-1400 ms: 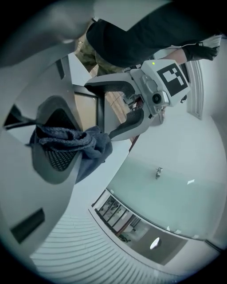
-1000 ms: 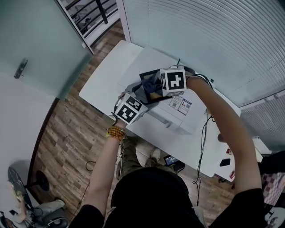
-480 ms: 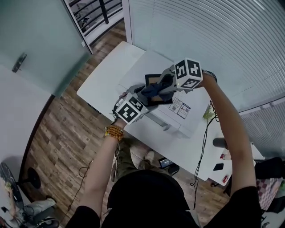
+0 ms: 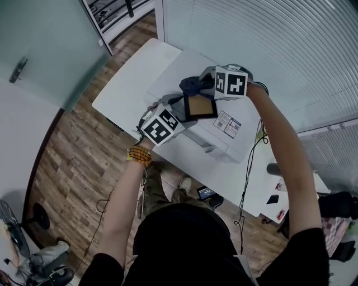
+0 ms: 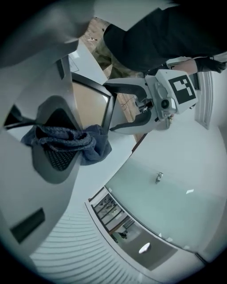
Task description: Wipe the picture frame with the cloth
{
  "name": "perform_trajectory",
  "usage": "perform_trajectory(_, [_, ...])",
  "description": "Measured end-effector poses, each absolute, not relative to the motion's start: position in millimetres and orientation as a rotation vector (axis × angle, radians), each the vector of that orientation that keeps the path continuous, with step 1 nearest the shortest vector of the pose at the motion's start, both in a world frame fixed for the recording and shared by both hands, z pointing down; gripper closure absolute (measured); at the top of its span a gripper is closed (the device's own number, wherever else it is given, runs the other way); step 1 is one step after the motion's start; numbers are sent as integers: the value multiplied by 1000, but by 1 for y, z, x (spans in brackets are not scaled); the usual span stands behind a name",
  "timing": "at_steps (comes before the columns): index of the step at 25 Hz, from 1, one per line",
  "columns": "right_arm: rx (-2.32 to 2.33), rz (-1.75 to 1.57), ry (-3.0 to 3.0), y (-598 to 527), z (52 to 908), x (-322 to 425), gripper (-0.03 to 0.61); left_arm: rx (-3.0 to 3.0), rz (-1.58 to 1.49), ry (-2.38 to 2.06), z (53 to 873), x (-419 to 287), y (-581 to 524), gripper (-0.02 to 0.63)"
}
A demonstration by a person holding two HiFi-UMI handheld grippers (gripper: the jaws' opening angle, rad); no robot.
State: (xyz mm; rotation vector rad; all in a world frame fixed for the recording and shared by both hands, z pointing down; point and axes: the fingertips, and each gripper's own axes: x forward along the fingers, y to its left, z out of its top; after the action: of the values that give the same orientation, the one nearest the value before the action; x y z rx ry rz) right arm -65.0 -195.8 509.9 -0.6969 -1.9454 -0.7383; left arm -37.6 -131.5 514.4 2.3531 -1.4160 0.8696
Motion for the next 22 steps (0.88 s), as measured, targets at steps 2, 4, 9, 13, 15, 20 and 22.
perform_trajectory(2, [-666, -711, -1962, -195, 511, -65, 534, 2354, 862, -1426, 515, -39, -132, 222])
perform_trajectory(4, [-648, -658, -1977, -195, 513, -65, 534, 2356, 850, -1430, 517, -38, -133, 222])
perform_trajectory(9, [-663, -580, -1987, -188, 512, -60, 534, 2342, 857, -1393, 518, -36, -132, 224])
perform_trajectory(13, [-686, -566, -1964, -179, 513, -54, 534, 2339, 858, -1392, 519, -36, -132, 222])
perform_trajectory(15, [-705, -580, -1944, -173, 513, -49, 534, 2337, 857, -1389, 520, -36, -132, 222])
perform_trajectory(20, [-751, -561, -1932, -156, 513, -37, 534, 2336, 858, -1378, 522, -37, -133, 224])
perform_trajectory(22, [-786, -556, -1915, -144, 514, -30, 534, 2336, 858, -1377, 523, -37, -133, 222])
